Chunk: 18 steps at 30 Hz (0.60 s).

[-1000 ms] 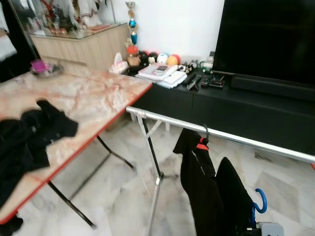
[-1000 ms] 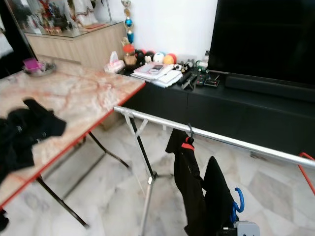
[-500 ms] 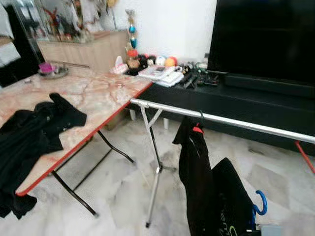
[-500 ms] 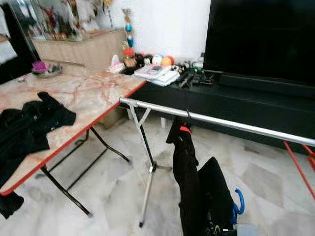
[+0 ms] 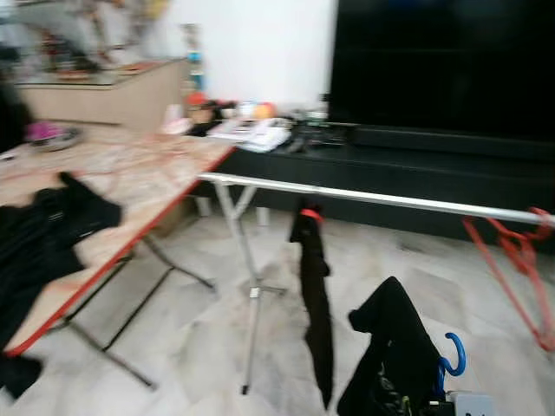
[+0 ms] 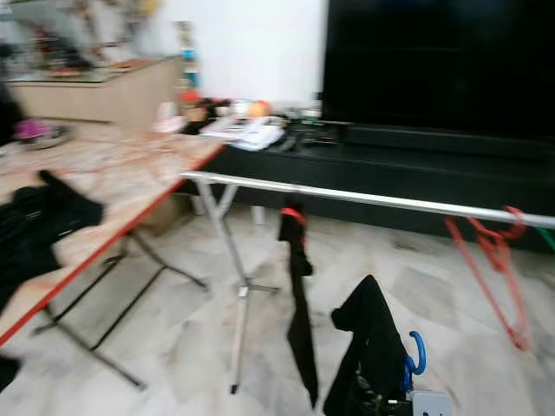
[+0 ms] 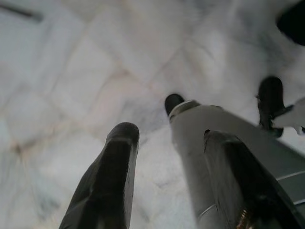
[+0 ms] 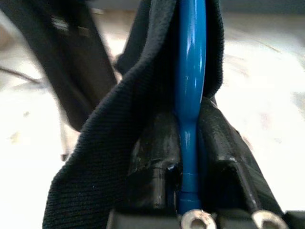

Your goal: Hang hanger

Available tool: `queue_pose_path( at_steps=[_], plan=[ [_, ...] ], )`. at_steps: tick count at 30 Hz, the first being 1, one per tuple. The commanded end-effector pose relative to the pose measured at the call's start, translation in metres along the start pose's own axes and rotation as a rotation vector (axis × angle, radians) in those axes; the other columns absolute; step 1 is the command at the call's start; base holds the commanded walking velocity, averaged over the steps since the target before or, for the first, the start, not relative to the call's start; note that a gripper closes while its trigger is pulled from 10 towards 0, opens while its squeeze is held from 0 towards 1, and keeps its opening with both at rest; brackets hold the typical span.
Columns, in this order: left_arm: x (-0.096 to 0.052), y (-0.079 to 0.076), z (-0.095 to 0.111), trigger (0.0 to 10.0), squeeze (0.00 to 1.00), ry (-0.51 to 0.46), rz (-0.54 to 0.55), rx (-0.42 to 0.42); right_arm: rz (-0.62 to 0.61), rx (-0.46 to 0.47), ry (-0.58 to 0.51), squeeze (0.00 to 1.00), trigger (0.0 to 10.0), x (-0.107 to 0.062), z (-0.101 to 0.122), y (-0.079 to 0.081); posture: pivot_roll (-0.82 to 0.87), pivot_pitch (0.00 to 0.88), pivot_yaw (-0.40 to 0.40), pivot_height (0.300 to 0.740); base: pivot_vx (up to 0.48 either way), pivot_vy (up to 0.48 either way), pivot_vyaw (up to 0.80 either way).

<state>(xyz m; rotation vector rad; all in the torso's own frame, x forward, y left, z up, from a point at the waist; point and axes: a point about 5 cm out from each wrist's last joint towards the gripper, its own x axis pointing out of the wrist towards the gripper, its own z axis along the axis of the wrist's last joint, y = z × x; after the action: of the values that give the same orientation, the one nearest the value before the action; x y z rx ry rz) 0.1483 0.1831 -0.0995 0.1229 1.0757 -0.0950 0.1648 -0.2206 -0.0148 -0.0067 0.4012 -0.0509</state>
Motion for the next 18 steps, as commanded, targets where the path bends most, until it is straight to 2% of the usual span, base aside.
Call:
queue_pose_path(
  at_steps=[1, 12, 18],
  plan=[
    [0.0002, -0.0039, -0.0024, 10.0, 0.0, 0.015, -0.012, 0.009, -0.007, 0.001, -0.027, 0.0, 10.0, 0.0026, 0.006, -0.0012, -0.04, 0.009, 0.025, 0.74, 0.0, 0.0, -0.79],
    [0.0001, -0.0037, -0.0029, 10.0, 0.0, 0.018, -0.008, 0.005, -0.01, 0.002, -0.027, 0.0, 10.0, 0.0035, 0.0063, -0.0016, -0.04, 0.01, 0.026, 0.74, 0.0, 0.0, -0.79],
    [0.0001, -0.0034, -0.0033, 10.0, 0.0, 0.021, -0.003, -0.013, -0.004, -0.008, -0.037, 0.0, 10.0, 0.0049, 0.0083, -0.0008, -0.04, 0.008, 0.026, 0.74, 0.0, 0.0, 0.0]
  ],
)
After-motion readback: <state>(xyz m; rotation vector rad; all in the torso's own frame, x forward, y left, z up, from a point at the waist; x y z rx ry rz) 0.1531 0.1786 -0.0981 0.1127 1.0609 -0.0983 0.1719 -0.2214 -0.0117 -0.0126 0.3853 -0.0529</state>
